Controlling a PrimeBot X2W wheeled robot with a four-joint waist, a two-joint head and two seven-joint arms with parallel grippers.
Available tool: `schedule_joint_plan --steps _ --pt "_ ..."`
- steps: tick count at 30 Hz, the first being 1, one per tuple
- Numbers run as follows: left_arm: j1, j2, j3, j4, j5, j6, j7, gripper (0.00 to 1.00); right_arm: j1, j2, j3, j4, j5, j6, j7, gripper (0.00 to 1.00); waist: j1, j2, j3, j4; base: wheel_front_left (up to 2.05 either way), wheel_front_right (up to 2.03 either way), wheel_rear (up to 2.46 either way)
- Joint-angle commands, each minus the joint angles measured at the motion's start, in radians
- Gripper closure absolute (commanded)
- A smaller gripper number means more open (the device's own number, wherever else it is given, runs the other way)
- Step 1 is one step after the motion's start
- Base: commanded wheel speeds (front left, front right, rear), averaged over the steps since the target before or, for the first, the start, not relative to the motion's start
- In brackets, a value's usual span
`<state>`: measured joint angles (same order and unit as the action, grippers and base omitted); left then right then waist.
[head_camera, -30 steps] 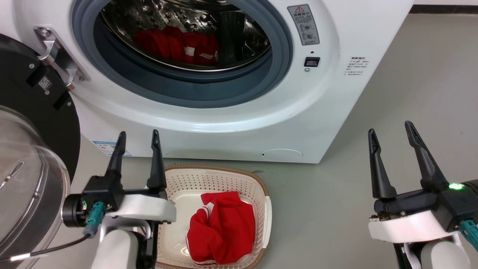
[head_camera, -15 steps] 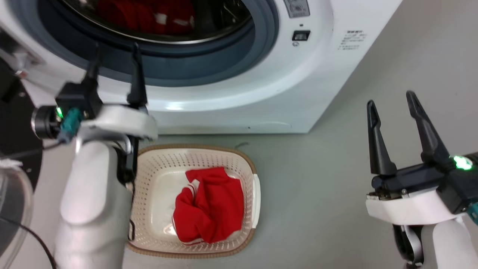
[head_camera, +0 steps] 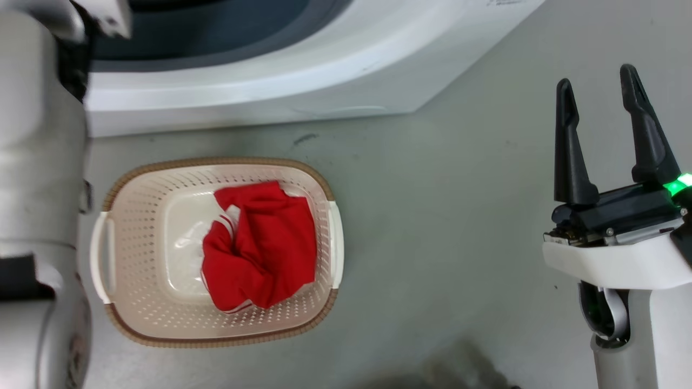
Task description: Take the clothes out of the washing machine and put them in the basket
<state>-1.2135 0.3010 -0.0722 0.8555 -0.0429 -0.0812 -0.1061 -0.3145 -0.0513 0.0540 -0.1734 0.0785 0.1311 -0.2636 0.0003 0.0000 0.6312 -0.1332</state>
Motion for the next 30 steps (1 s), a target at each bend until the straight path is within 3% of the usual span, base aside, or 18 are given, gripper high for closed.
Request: schedule_joint_plan --steps 1,4,20,24,30 --pt "-0.031 0.004 -0.001 0.017 0.002 -0.005 0.017 0.00 -0.019 0.002 0.000 -0.005 0.005 -0.001 -0.002 0.00 -0.0003 0.0000 0.056 -0.038 0.00 0.00 0.00" --pt "-0.131 0.048 -0.012 0.081 0.016 -0.010 0.089 0.00 -0.037 0.002 -0.004 -0.009 0.021 -0.001 -0.002 0.00 -0.0003 0.0000 0.091 -0.054 0.00 0.00 0.00" --pt "-0.495 0.148 -0.167 0.286 0.071 -0.047 0.560 0.00 -0.075 0.002 -0.004 -0.026 0.071 -0.001 -0.002 0.00 -0.0003 0.0000 0.222 -0.098 0.00 0.00 0.00" --pt "-0.528 0.163 -0.189 0.298 0.068 -0.048 0.625 0.00 -0.081 0.002 -0.004 -0.031 0.076 -0.001 -0.002 0.00 -0.0003 0.0000 0.250 -0.111 0.00 0.00 0.00" --pt "-0.490 0.175 -0.207 0.275 0.067 -0.030 0.623 0.00 -0.084 0.002 -0.022 -0.030 0.089 -0.001 -0.002 0.00 -0.0003 0.0000 0.275 -0.119 0.00 0.00 0.00"
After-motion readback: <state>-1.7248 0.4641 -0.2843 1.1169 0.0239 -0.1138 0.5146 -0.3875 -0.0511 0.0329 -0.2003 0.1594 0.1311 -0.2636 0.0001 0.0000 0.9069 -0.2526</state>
